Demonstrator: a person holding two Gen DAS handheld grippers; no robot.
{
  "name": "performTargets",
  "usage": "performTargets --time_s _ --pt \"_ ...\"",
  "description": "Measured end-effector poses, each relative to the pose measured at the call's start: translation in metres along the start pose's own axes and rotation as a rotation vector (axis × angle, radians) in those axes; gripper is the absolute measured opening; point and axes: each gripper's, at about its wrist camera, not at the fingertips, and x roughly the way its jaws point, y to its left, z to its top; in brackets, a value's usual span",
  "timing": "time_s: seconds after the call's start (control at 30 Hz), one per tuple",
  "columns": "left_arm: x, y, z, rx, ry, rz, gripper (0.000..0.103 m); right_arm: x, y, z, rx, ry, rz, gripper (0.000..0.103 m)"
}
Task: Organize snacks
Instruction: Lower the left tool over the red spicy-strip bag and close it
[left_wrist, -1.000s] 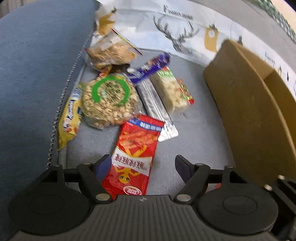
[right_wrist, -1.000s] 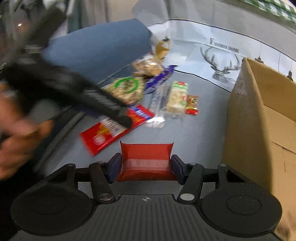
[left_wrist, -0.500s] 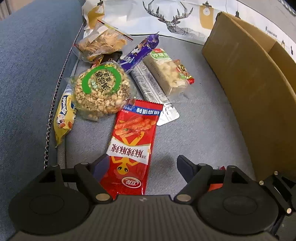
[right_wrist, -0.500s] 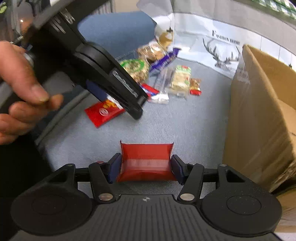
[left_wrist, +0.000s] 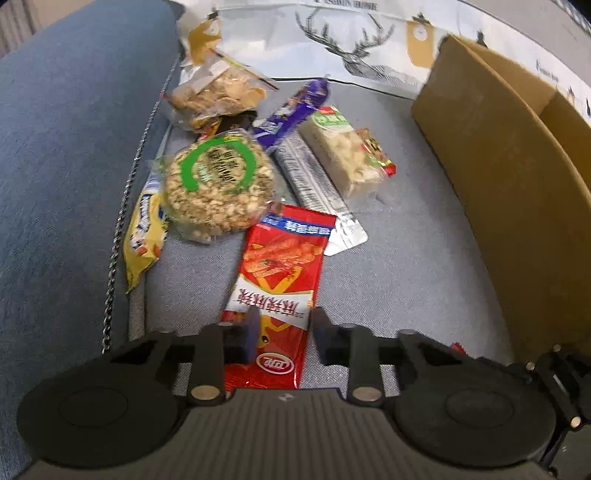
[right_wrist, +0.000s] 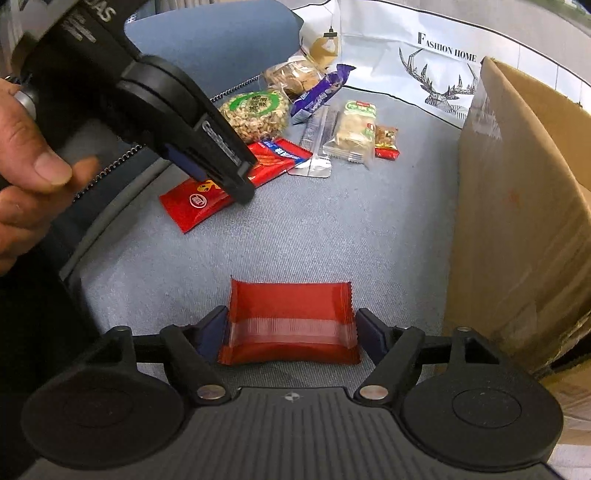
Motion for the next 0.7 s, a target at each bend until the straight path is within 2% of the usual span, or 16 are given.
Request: performTargets --time_s 0.13,0.17,0.2,0.23,0.27,0.3,0.43,0.6,0.7 --pt "-0.003 0.005 -0.001 -0.023 0.002 -0.023 0.028 -0.002 0.003 -0.001 -0.024 -0.005 -0.007 0.072" --pt "-0.005 0.006 -0.002 -0.028 -0.004 -0.021 0.033 -0.002 0.003 -0.001 -0.027 -0.010 -0.006 0.069" --pt "-0.007 0.008 -0.002 -0.036 -0.014 -0.022 0.046 -0.004 0.003 0.000 -0.030 -0.015 -0.004 0.065" --pt "-0.008 0.009 -0.002 -0.044 -0.025 -0.019 0.054 -0.005 0.004 0.000 -0.030 -0.023 -0.004 0.065" --pt "-0.011 0.011 -0.002 -0.053 -0.038 -0.017 0.069 -0.006 0.004 0.000 -0.028 -0.032 -0.005 0.064" --pt "-0.012 0.013 -0.002 -0.063 -0.046 -0.016 0.079 -0.008 0.003 0.001 -0.023 -0.039 -0.006 0.064" --pt "-0.008 0.012 0.000 -0.068 -0.027 0.012 0.085 -0.009 0.000 0.003 -0.006 -0.047 -0.001 0.065" --pt "0.003 0.008 0.003 -0.051 0.007 0.019 0.085 -0.002 0.001 0.000 -0.012 -0.001 -0.012 0.078" --pt "0.008 0.003 0.004 -0.037 0.016 0.034 0.086 -0.001 0.002 0.000 -0.010 0.018 0.004 0.081"
